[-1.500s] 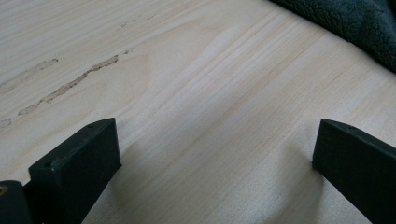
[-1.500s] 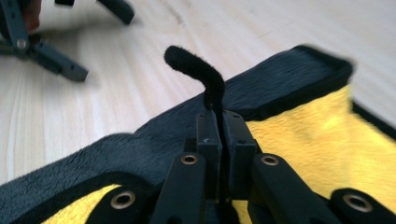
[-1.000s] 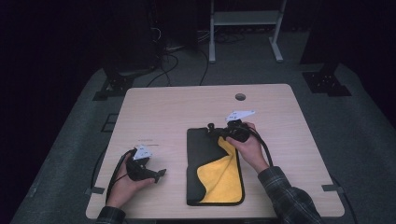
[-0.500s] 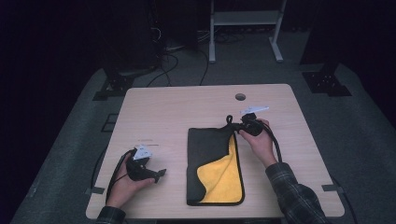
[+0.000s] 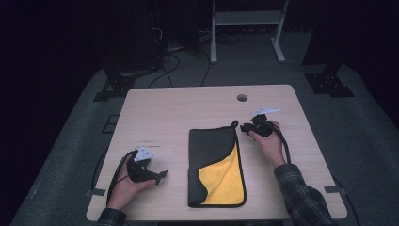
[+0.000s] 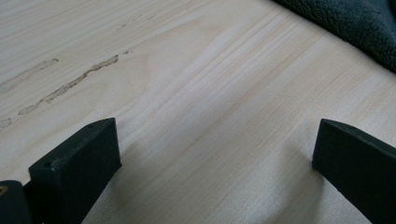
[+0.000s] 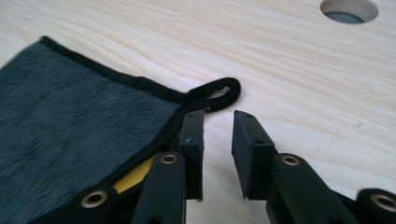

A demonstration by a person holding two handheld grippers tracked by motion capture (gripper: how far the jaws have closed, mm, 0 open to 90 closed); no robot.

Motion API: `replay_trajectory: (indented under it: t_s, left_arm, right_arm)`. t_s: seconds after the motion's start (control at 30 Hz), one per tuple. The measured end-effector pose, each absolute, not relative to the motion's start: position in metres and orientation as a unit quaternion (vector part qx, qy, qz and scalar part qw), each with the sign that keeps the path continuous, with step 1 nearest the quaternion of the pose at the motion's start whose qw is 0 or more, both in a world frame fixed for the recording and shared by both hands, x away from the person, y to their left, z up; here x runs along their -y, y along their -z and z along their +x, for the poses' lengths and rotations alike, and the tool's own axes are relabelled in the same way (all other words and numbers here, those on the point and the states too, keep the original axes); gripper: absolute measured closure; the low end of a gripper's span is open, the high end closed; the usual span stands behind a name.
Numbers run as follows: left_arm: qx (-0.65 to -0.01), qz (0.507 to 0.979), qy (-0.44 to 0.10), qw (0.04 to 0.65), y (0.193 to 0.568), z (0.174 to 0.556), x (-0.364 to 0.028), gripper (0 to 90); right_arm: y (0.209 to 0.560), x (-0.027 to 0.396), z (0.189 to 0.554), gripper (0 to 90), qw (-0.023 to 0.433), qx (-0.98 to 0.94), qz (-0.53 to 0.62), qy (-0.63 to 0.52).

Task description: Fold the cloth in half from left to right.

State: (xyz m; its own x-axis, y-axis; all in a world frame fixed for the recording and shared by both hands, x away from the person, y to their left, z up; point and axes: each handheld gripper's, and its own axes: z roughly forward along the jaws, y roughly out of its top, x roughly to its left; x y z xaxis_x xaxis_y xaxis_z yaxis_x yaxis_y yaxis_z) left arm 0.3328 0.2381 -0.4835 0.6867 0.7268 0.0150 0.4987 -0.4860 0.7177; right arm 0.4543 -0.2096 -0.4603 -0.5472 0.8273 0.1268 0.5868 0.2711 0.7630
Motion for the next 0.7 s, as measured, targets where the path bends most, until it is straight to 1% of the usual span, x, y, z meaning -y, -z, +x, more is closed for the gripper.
replay_trajectory:
  t_s: [0.2, 0.37, 0.7]
  left_arm:
    - [-0.362, 0.847, -0.16, 0.354, 0.483, 0.333, -0.238, 0.0]
    - [-0.362, 0.847, -0.16, 0.354, 0.483, 0.333, -0.238, 0.0]
    - [-0.362, 0.848, -0.16, 0.353, 0.483, 0.333, -0.238, 0.0]
  right_arm:
    - [0.449, 0.208, 0.432, 69.9, 0.146, -0.798, 0.407, -0.42]
    - [0.441, 0.204, 0.416, 68.2, 0.133, -0.802, 0.381, -0.44]
    - [0.435, 0.177, 0.385, 66.4, 0.103, -0.825, 0.324, -0.452]
